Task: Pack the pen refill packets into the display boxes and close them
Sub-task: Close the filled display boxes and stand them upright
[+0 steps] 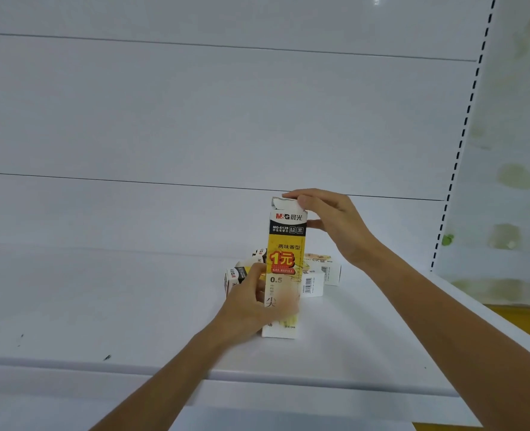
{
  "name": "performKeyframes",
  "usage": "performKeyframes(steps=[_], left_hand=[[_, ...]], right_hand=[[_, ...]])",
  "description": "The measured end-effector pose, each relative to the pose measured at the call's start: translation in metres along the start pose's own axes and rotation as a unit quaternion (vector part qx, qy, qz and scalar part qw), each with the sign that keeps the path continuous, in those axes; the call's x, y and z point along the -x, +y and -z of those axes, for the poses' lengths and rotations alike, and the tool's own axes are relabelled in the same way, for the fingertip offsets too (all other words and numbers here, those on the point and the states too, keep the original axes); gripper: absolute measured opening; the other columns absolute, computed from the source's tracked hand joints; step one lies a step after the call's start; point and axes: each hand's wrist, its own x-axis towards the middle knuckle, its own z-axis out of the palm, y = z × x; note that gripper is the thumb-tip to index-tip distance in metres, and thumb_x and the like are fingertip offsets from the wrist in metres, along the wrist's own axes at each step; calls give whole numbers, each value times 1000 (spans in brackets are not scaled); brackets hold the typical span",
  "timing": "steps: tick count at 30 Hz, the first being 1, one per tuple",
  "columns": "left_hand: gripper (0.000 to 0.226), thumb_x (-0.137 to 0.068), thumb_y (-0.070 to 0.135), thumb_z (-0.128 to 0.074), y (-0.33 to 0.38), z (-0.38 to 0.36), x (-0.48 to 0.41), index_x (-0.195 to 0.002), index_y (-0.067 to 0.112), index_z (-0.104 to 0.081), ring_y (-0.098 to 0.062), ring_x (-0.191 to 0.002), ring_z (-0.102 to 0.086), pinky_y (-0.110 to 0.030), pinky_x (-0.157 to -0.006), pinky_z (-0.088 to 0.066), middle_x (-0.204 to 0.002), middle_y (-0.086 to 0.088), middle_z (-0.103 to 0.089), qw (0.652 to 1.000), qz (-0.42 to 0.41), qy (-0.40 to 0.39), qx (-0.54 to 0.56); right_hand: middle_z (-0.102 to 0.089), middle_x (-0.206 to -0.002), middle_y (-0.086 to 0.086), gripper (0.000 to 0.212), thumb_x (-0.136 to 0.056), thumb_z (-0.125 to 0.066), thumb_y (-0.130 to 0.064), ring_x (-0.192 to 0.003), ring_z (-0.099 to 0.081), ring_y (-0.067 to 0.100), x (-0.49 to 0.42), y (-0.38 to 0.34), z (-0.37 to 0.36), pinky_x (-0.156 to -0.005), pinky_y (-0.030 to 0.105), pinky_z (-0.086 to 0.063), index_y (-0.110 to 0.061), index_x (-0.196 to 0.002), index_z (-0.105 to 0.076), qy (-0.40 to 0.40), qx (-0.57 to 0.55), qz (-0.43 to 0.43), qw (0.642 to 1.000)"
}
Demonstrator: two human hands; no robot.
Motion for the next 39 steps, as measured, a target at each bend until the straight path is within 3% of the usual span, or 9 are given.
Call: performKeyframes(steps=[9,14,19,25,29,31,33,36,39], left_hand=[[52,-72,36,-76,-1,-2,0,-116,39,-48,-6,-94,-63,-22,-76,-55,-103,24,-59,1000,8,-2,2],[47,-82,37,-65,4,-1,-3,-118,45,-37,-17,-102,-64,-42,-86,-55,-121,3,-60,992,-23,20,121],[66,-73,50,-55,45,29,-17,-121,62,-12,-7,-113,-45,-17,-78,-41,-131,12,-30,972,-177,156,12],[47,-74,27,-76,54,46,-22,-112,33,-47,-7,-94,-59,-17,-69,-53,-113,6,-55,952,-243,149,-108],[42,-74,26,-75,41,56,-26,-101,18,-44,-13,-95,-50,-23,-77,-46,-110,1,-41,933,-136,310,-118],[49,-69,40,-77,28,59,-26,-93,11,-45,-15,-97,-50,-29,-73,-52,-106,-1,-40,933,-75,339,-94],[57,-67,55,-74,14,58,-19,-83,8,-46,-20,-87,-58,-35,-60,-55,-94,-4,-48,946,-15,319,-58],[64,-70,74,-52,-5,55,-3,-66,11,-40,-17,-60,-49,-28,-52,-35,-67,-2,-48,944,81,243,-208],[64,-65,80,-49,-8,48,6,-67,16,-44,-14,-66,-50,-29,-60,-36,-78,3,-53,944,85,164,-272]], right_hand=[[-66,-110,-11,10,-87,-62,-16,-104,-58,1,8,5,-2,-92,23,-45,-22,-87,-70,-4,49,10,999],[-60,-122,-4,20,-85,-65,-15,-118,-54,14,14,16,-5,-103,40,-42,-32,-93,-70,-3,-8,-2,1000],[-51,-133,-2,58,-82,-65,-20,-123,-50,12,20,20,-12,-101,35,-45,-27,-134,-41,7,-61,-35,998],[-60,-125,5,60,-80,-70,-21,-109,-62,16,39,46,-19,-91,31,-51,-12,-133,-43,-17,-51,-139,989],[-59,-119,-13,75,-62,-82,-41,-108,-55,2,71,73,-29,-91,19,-44,-28,-127,-48,-99,159,-162,969],[-57,-107,-17,64,-65,-81,-32,-95,-52,-5,73,76,-28,-76,5,-39,-28,-122,-51,-68,201,-117,970],[-55,-102,-13,57,-68,-79,-16,-90,-53,-1,63,74,-14,-68,3,-38,-25,-118,-53,-21,203,-100,974],[-61,-105,-9,57,-64,-81,-6,-95,-58,8,54,80,15,-77,13,-48,-25,-111,-55,7,150,-123,981],[-58,-117,-7,61,-66,-81,-6,-104,-55,6,60,96,32,-83,16,-48,-24,-118,-56,-9,170,-136,976]])
